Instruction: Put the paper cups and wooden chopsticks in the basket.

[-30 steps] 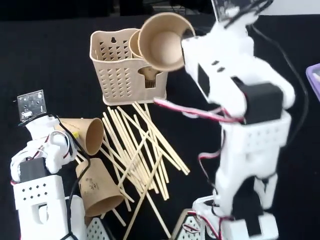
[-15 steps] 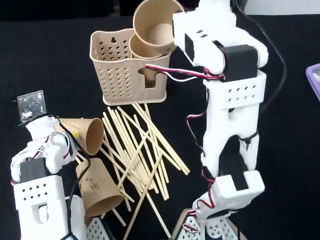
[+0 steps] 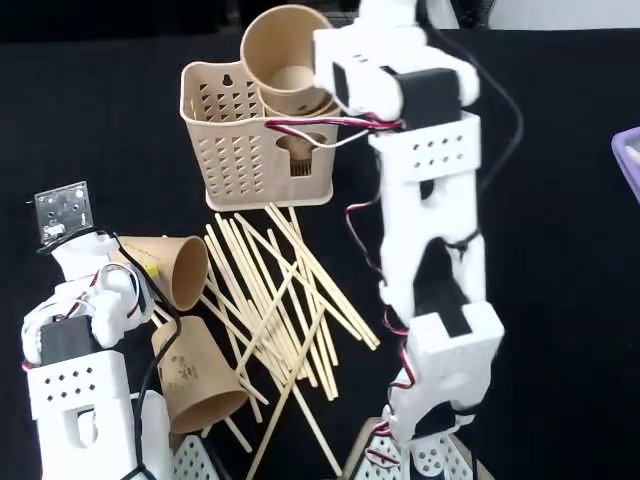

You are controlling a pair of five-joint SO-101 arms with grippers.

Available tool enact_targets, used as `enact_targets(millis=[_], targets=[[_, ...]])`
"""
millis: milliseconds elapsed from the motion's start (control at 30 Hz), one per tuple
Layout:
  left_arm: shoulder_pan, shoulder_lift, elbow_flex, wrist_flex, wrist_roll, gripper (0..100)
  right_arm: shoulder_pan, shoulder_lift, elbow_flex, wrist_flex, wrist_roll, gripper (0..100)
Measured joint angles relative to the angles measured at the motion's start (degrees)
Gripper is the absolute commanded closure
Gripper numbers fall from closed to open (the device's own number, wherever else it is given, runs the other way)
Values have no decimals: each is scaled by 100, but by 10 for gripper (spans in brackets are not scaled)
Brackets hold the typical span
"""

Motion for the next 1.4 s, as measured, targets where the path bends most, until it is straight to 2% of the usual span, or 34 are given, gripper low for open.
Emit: enact_targets(millis=[133,267,300,500,667,800,933,1133,1300,1400], targets=[[-9,0,0,0,0,776,-18,176,0,0,0,963],[-9,0,0,0,0,776,-18,237,0,132,0,766],[-9,0,0,0,0,776,-18,237,0,211,0,744],[-9,0,0,0,0,776,-18,237,-211,413,0,802],[-9,0,0,0,0,776,-9,132,-703,844,18,808],[-9,0,0,0,0,776,0,-97,-958,1582,589,808],[-9,0,0,0,0,776,0,-404,-747,1644,1108,808],[-9,0,0,0,0,776,-237,-1670,1011,1644,1354,808],[-9,0,0,0,0,776,-1143,-3666,3745,1609,1899,808],[-9,0,0,0,0,776,-1820,-4976,5793,1108,2233,808]])
